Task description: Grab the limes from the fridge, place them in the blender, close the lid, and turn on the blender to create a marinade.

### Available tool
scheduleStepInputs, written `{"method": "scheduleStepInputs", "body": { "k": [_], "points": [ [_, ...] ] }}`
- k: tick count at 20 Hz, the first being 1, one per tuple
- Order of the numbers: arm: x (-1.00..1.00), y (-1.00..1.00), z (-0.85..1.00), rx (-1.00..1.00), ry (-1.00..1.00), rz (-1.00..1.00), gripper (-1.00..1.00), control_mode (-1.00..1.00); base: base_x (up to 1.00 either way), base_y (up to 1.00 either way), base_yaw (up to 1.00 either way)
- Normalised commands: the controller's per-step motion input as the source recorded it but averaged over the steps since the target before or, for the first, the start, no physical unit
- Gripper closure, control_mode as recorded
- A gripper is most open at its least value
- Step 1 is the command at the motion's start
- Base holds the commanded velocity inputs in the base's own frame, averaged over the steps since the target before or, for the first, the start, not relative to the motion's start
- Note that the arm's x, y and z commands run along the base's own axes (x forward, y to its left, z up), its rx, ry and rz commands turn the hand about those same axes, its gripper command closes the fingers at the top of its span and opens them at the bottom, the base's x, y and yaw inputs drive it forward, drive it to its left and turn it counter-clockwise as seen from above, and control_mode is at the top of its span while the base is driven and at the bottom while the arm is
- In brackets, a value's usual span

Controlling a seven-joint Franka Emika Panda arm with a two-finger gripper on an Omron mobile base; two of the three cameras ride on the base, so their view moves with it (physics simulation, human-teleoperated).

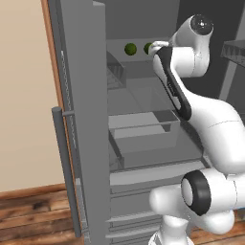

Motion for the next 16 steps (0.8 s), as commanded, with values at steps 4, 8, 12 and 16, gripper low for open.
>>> {"method": "scheduleStepInputs", "body": {
  "k": [4, 8, 12, 16],
  "points": [
    [0.93, -0.03, -0.03, 0.00, 0.11, 0.00, -1.00, -1.00, 0.00, 0.00, 0.00],
    [0.94, -0.02, -0.03, 0.00, 0.12, 0.00, -1.00, -1.00, 0.00, 0.00, 0.00],
    [0.86, -0.08, 0.00, 0.00, 0.11, 0.00, -1.00, -1.00, 0.00, 0.00, 0.00],
    [0.63, -0.05, -0.11, 0.00, 0.01, 0.01, -1.00, -1.00, 0.00, 0.00, 0.00]
  ]
}}
